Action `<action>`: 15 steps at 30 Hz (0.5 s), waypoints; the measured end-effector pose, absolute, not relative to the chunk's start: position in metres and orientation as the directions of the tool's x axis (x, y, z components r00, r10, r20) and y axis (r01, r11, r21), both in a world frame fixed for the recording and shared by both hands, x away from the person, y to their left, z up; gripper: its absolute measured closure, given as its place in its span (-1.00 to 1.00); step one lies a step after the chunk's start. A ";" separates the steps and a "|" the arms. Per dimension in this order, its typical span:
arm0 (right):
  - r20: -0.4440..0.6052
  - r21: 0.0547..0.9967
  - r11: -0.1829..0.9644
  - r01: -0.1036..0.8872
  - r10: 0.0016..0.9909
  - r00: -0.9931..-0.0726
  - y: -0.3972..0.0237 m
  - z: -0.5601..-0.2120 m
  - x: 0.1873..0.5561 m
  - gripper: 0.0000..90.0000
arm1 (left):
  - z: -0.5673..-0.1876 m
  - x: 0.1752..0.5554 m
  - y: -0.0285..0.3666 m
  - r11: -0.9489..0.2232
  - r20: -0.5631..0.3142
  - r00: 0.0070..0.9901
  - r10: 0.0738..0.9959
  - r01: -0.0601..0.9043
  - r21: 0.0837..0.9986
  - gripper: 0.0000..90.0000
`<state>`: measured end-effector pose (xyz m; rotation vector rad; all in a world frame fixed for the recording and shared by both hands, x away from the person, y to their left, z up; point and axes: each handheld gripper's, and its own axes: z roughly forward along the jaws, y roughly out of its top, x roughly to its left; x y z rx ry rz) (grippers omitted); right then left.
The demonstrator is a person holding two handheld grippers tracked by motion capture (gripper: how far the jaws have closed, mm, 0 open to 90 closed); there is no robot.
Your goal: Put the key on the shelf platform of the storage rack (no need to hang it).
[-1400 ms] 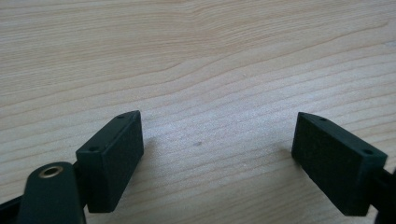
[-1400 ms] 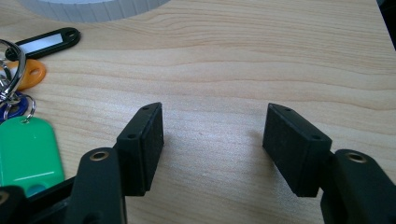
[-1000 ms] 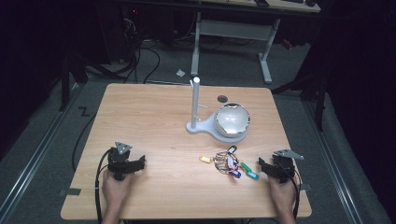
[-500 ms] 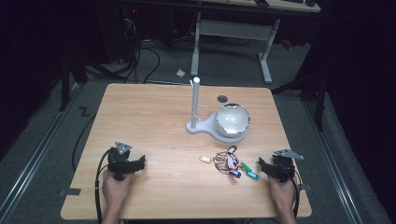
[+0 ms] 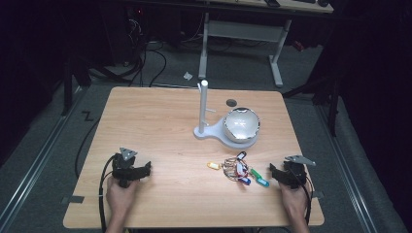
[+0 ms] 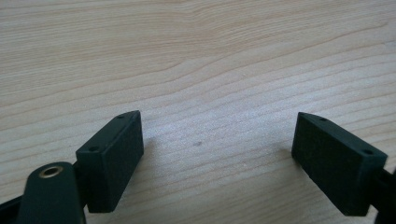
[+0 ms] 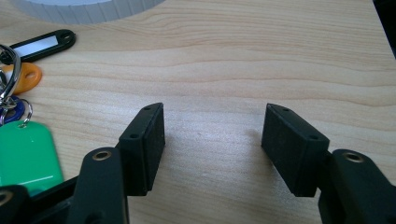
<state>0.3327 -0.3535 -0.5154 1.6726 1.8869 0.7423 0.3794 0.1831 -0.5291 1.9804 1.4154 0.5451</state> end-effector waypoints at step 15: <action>0.058 0.715 0.062 0.697 0.987 -0.147 -0.350 -0.505 0.326 -0.03 | -0.529 0.379 0.183 -0.219 -0.030 0.335 0.942 0.678 0.702 -0.62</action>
